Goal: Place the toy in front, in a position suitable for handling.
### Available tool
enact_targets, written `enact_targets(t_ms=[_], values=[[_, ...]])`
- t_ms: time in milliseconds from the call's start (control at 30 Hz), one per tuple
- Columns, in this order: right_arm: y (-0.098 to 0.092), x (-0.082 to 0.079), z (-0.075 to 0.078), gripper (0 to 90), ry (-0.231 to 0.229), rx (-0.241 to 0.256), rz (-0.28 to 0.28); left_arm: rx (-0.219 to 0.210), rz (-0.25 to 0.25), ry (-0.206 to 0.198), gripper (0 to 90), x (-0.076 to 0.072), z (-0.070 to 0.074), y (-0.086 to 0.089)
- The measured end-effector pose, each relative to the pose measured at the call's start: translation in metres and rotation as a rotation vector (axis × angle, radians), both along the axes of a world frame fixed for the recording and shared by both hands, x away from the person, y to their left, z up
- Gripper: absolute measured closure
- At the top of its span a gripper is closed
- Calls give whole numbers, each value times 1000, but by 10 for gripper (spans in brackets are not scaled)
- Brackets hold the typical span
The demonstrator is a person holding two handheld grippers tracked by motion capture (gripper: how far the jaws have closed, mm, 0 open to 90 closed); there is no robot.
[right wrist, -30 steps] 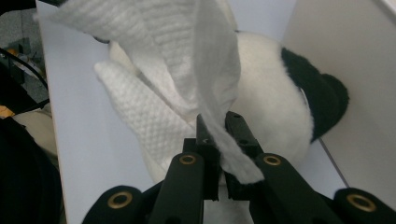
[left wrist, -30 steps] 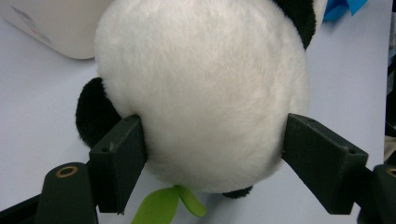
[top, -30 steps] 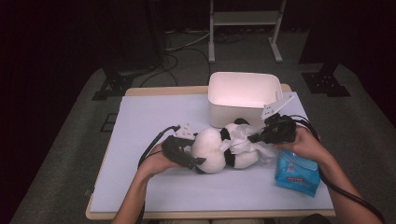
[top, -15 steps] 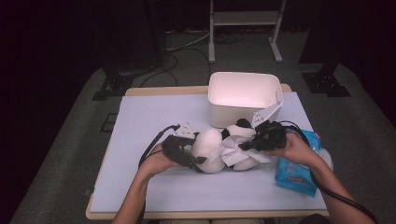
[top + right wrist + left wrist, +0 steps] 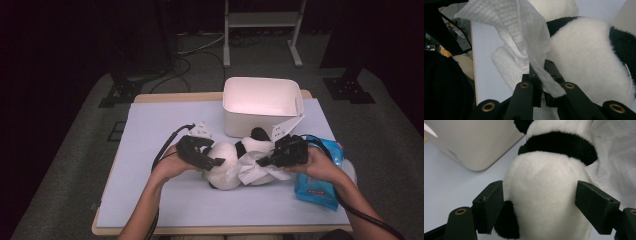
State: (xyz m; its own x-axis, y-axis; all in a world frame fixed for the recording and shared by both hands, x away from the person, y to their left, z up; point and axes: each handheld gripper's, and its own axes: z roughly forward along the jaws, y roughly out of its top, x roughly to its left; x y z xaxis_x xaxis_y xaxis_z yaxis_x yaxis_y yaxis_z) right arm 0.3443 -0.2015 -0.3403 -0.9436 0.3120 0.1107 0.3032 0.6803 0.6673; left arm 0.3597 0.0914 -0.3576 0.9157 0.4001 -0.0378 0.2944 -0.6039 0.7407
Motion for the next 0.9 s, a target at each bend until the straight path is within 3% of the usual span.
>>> enact_targets(t_ms=[200, 400, 733, 900], values=[[-5, 2, 13, 850, -26, 9, -12, 8, -17, -6, 247, -5, -4, -4], [-8, 16, 27, 849, -57, -3, -55, 19, -46, -27, 248, -12, -4, -5], [-4, 35, 30, 846, -51, -15, -88, 28, -60, -32, 247, -18, -4, -3], [-4, 30, 27, 850, -43, -29, -73, 6, -62, -4, 195, -15, -2, -1]])
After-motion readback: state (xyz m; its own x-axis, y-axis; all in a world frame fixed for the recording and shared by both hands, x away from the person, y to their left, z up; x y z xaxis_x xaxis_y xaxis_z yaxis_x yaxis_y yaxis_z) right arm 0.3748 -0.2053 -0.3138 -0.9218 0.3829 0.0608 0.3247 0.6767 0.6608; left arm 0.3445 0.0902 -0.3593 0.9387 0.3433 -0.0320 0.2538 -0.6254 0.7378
